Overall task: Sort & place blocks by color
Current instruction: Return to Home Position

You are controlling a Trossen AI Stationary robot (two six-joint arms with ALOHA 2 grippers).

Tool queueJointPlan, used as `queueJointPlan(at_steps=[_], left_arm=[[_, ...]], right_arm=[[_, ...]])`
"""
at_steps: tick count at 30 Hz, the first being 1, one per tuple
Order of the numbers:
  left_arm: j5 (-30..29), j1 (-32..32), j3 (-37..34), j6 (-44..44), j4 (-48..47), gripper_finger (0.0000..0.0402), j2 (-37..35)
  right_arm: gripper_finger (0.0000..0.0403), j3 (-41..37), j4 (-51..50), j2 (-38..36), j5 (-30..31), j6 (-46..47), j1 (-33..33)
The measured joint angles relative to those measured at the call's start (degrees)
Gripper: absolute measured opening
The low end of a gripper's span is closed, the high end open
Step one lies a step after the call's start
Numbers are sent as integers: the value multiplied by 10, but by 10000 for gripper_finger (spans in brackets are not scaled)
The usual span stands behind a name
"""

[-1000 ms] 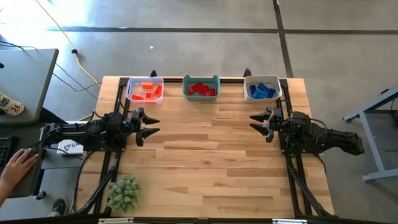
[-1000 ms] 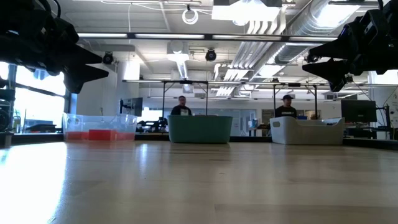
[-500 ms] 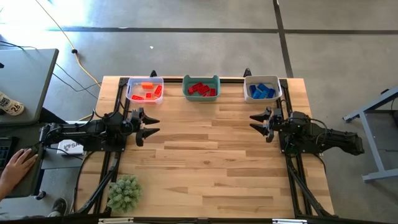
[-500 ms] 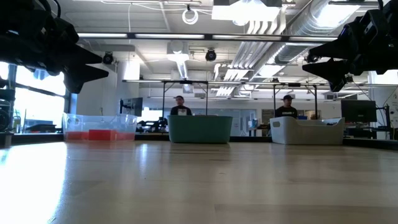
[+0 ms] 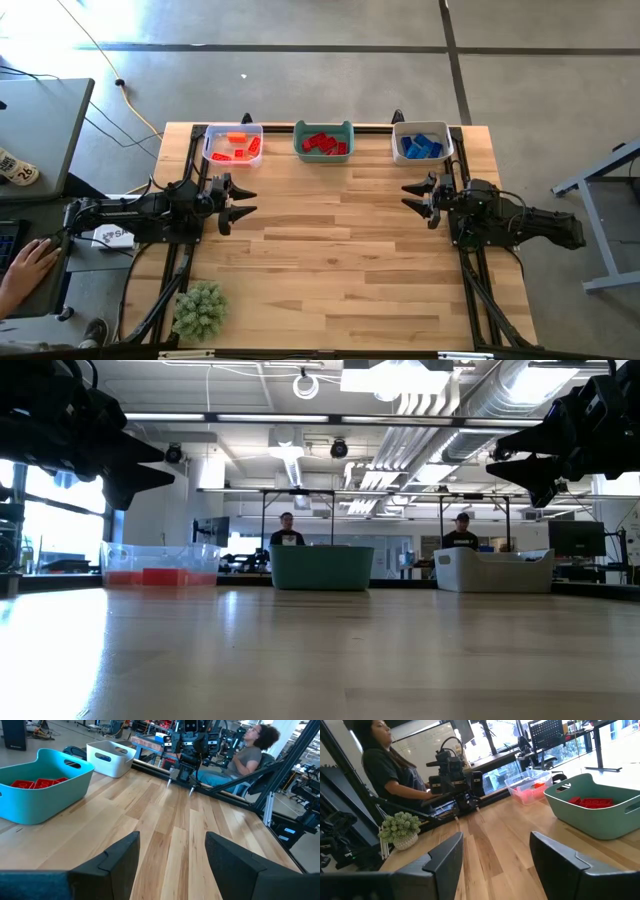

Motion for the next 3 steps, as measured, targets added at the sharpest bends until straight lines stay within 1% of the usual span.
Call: queueJointPlan(at_steps=[3], left_arm=[[0,0,0,0,0,214,0]], right_arm=[[217,0,0,0,0,0,0]])
